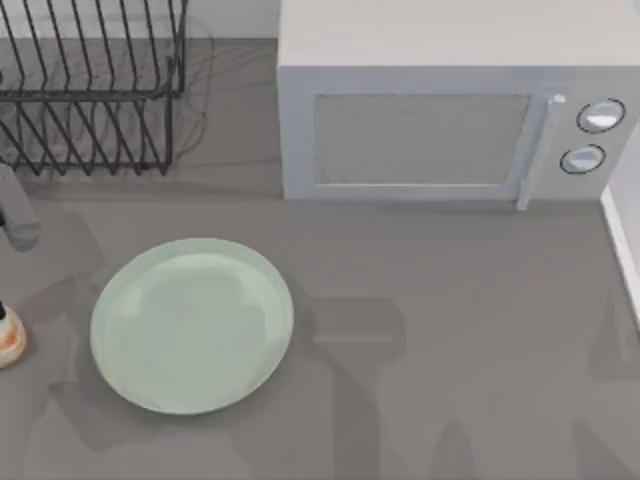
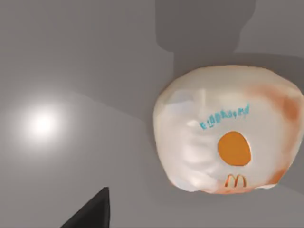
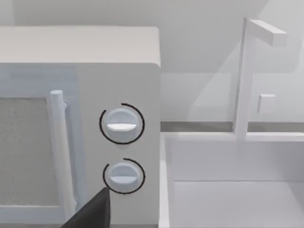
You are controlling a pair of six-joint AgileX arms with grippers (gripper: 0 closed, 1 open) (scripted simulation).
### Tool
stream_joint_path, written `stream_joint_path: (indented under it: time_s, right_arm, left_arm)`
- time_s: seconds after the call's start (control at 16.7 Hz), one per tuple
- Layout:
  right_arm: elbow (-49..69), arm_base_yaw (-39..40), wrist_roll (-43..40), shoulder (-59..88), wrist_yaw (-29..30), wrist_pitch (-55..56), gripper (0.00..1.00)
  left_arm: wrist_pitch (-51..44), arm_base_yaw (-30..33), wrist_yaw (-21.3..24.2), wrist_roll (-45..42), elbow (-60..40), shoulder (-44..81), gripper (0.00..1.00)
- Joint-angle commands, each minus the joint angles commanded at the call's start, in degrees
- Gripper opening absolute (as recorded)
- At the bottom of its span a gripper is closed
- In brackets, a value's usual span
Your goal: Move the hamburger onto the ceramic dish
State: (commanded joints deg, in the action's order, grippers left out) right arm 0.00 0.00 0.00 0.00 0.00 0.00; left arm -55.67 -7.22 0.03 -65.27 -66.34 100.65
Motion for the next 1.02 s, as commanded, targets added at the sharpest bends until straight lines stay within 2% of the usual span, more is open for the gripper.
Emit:
stream_joint_path:
  time_s: [0.18,0.54,0.84,1.02]
  right_arm:
    - [0.00,0.00,0.00,0.00,0.00,0.00,1.00]
    - [0.00,0.00,0.00,0.00,0.00,0.00,1.00]
    - [0.00,0.00,0.00,0.00,0.00,0.00,1.00]
    - [0.00,0.00,0.00,0.00,0.00,0.00,1.00]
  left_arm:
    - [2.30,-0.14,0.01,0.04,1.34,1.29,1.00]
    - [16.22,-0.37,0.04,-0.25,8.03,7.95,1.00]
    - [17.98,-0.41,0.04,-0.31,9.09,9.02,1.00]
    - [17.98,-0.41,0.04,-0.31,9.09,9.02,0.77]
